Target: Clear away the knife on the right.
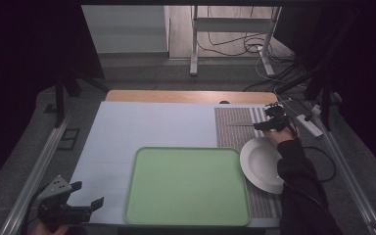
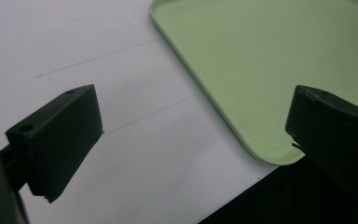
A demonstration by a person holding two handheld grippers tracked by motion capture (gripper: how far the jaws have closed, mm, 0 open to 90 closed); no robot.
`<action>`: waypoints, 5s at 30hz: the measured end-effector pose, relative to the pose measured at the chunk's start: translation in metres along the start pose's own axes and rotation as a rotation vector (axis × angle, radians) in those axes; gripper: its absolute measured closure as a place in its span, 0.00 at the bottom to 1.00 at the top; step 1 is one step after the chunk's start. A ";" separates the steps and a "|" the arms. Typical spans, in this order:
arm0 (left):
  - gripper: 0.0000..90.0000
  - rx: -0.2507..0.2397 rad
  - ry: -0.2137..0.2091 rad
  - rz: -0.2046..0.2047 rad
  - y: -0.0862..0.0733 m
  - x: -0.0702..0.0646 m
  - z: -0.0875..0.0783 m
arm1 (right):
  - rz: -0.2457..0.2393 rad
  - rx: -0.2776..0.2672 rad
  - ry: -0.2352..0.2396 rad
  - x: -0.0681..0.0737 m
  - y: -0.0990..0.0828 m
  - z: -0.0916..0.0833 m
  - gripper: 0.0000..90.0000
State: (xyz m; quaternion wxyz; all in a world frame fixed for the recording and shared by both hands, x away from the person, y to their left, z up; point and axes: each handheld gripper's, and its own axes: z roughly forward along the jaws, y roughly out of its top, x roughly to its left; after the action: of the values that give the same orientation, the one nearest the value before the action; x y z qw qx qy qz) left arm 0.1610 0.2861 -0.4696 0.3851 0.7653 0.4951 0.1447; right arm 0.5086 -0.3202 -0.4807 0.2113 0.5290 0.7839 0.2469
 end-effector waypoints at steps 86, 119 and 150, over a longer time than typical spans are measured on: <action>0.05 0.008 0.004 0.011 0.000 -0.001 0.001 | -0.114 0.215 0.110 -0.016 -0.005 0.014 0.76; 0.05 0.011 0.008 0.011 0.001 -0.002 0.001 | 0.004 0.161 0.065 -0.065 -0.007 -0.026 0.90; 0.05 0.013 0.013 0.009 0.001 -0.002 0.001 | -0.032 0.090 0.167 -0.027 -0.005 -0.083 0.90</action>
State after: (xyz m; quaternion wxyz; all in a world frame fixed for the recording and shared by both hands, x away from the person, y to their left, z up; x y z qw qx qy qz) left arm 0.1612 0.2840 -0.4694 0.3764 0.7689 0.4952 0.1482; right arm 0.4653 -0.3603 -0.4167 0.1251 0.5031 0.8174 0.2511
